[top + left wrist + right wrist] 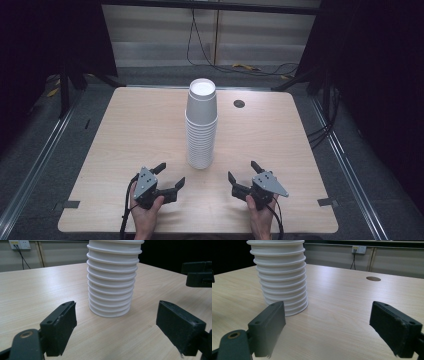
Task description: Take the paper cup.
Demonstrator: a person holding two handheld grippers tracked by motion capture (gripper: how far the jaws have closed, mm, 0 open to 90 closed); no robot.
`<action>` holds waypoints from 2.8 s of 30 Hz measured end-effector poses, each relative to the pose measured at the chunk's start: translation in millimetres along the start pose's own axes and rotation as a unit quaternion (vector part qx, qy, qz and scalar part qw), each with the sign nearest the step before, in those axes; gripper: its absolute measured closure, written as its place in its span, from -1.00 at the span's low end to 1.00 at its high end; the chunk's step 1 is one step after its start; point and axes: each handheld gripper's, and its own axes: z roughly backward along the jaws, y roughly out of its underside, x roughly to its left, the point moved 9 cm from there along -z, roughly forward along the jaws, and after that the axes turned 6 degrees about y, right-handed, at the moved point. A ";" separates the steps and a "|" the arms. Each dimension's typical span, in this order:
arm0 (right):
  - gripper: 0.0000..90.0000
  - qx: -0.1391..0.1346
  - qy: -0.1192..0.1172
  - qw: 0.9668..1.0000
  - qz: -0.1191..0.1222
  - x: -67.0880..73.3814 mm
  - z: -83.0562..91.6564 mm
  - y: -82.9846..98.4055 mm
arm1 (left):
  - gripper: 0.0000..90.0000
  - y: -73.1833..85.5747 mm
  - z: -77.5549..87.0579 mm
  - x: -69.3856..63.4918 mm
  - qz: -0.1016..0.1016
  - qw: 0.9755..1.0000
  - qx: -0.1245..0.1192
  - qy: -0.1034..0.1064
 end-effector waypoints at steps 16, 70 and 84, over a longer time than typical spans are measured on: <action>-0.70 0.020 -0.037 0.999 -0.018 5.6 -3.8 -9.0 | -0.64 -0.3 0.7 -0.3 -0.003 1.000 -0.002 0.004; -0.63 -0.026 -0.175 0.984 -0.018 24.8 -24.4 -123.7 | -0.64 1.3 -2.0 -5.2 -0.017 1.000 0.013 0.018; -0.63 -0.019 -0.214 0.977 -0.001 32.7 -26.0 -149.0 | -0.64 0.7 -2.5 -6.5 -0.017 1.000 0.009 0.018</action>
